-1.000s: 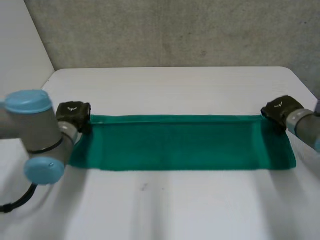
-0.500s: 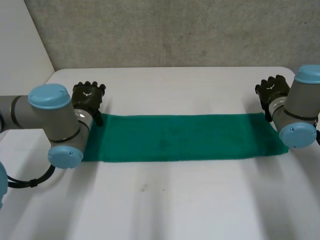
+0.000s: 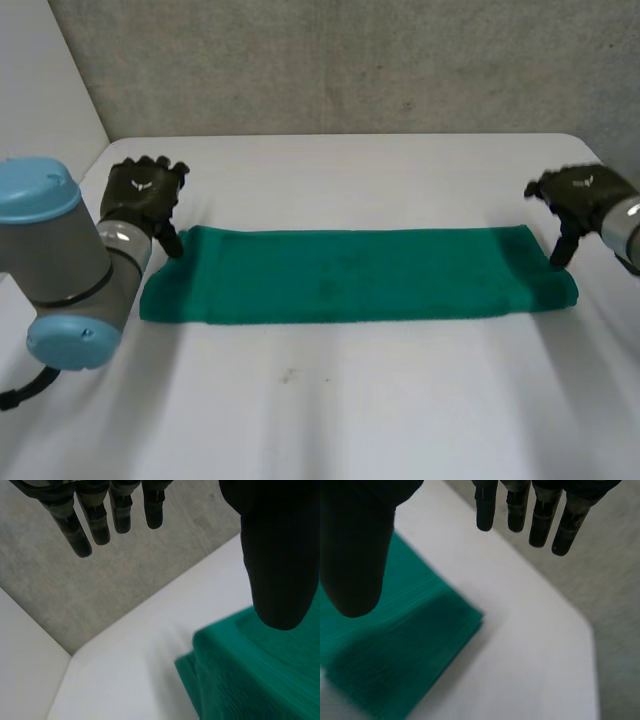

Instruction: Fold the towel.

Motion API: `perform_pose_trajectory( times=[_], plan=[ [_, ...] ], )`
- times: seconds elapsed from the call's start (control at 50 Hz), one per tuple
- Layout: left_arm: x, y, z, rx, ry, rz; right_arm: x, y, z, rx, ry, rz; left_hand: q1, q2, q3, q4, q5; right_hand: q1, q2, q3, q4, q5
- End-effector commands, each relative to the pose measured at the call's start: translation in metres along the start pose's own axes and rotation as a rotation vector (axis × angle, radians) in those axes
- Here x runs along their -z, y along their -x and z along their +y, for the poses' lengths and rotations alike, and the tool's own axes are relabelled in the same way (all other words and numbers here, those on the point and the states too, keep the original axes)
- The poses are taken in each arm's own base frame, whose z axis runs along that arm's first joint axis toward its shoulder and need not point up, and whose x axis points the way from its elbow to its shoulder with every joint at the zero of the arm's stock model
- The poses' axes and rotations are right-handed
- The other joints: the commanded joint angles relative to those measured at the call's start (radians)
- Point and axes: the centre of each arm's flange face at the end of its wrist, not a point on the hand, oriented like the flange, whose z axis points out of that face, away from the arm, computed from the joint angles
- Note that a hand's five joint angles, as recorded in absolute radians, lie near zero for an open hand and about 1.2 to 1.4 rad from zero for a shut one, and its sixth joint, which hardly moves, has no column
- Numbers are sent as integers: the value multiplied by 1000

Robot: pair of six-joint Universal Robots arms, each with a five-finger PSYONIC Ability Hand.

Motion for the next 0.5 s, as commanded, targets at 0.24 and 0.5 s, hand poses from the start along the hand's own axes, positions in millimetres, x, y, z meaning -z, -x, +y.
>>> perform_pose_trajectory(
  times=[0.24,0.5],
  plan=[
    [12,-4,26,-1,84,18,-28,4,81,-103,108,-97,-26,-29,-41,-29,-47,469,451,461,442,434],
    [15,-5,30,-2,94,21,-38,-62,108,-90,195,210,-26,-29,-41,-29,-47,1191,1172,1182,1163,1156]
  ],
)
